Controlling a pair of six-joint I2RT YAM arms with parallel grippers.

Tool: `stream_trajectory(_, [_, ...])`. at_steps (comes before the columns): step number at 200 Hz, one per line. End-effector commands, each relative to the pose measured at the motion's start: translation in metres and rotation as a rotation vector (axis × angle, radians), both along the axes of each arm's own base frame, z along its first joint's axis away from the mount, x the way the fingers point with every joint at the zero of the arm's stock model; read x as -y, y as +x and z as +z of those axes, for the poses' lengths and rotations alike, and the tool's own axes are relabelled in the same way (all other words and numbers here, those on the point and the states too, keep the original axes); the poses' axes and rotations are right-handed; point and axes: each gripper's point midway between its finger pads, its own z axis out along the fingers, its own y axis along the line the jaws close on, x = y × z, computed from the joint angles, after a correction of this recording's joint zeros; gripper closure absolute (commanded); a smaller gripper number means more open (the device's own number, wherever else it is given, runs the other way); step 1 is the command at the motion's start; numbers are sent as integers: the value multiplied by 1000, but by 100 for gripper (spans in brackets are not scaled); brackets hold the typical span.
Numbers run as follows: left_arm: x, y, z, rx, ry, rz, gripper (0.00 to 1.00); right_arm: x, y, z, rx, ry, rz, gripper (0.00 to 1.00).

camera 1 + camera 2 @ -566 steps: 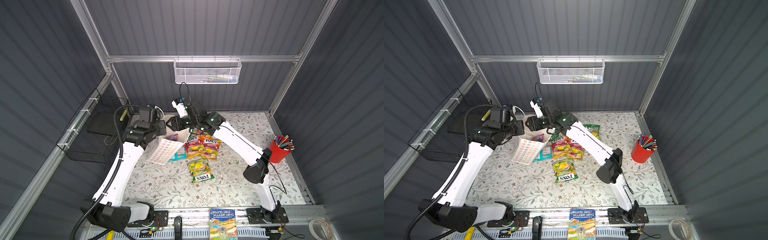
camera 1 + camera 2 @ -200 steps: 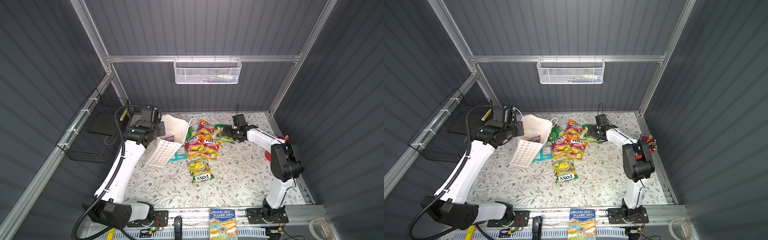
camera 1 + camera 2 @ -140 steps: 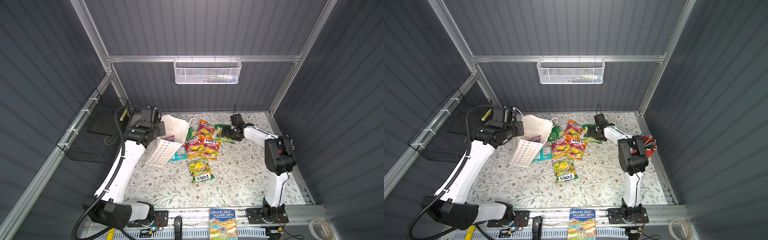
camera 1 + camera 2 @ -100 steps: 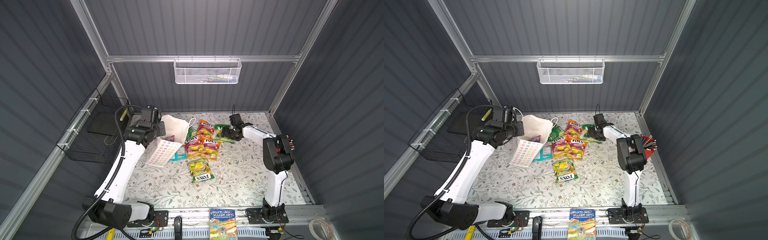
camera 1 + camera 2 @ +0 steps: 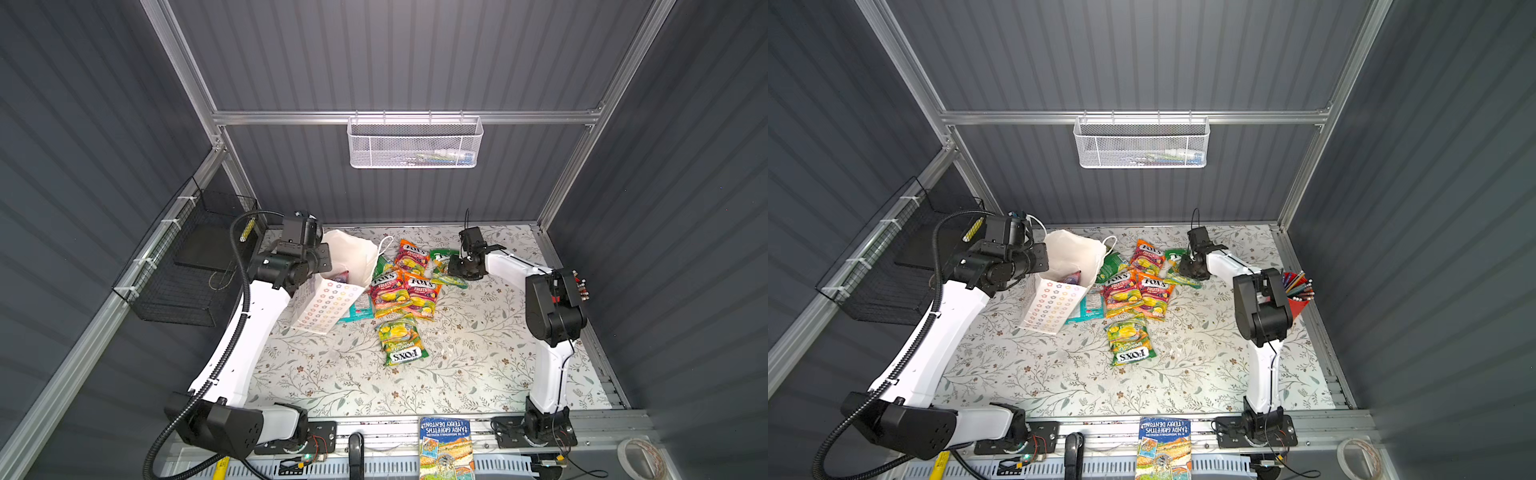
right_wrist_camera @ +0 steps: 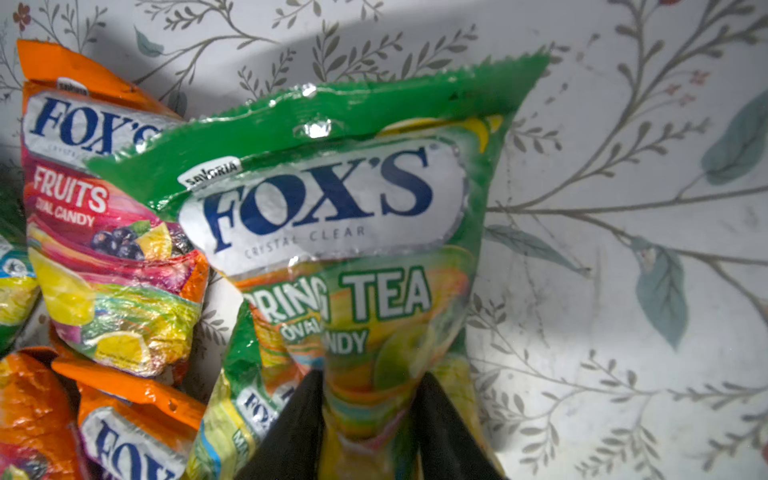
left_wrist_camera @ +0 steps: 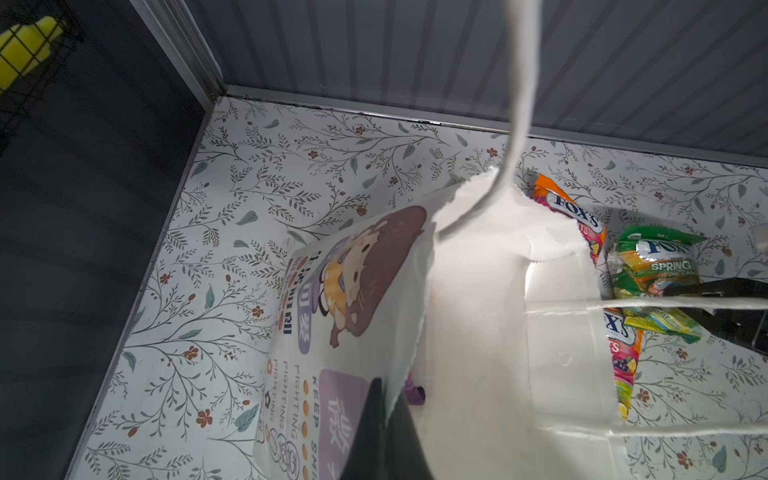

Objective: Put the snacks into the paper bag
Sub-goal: 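Lower the right gripper onto the green FOX'S spring tea bag and grasp it, then lift the green candy bag and carry it over the open paper bag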

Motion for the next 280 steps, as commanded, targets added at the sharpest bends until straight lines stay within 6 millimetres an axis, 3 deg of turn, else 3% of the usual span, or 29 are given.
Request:
stream_trajectory(1, [6,0,12,39,-24,-24,100,1,-8,-7,-39,5,13,72])
stream_trajectory(31, [7,-1,13,44,-28,-26,100,-2,-17,10,-2,46,10,89])
stream_trajectory(86, [8,-1,14,47,-33,-31,100,-9,-31,56,87,139,22,100])
stream_trajectory(170, [9,-2,14,48,-39,-35,100,-23,-55,127,233,219,48,100])
stream_trajectory(218, [10,-2,15,49,-46,-40,100,-47,-83,197,387,243,120,100])
stream_trajectory(280, [13,-3,15,47,-56,-54,100,-89,-148,313,653,286,266,100])
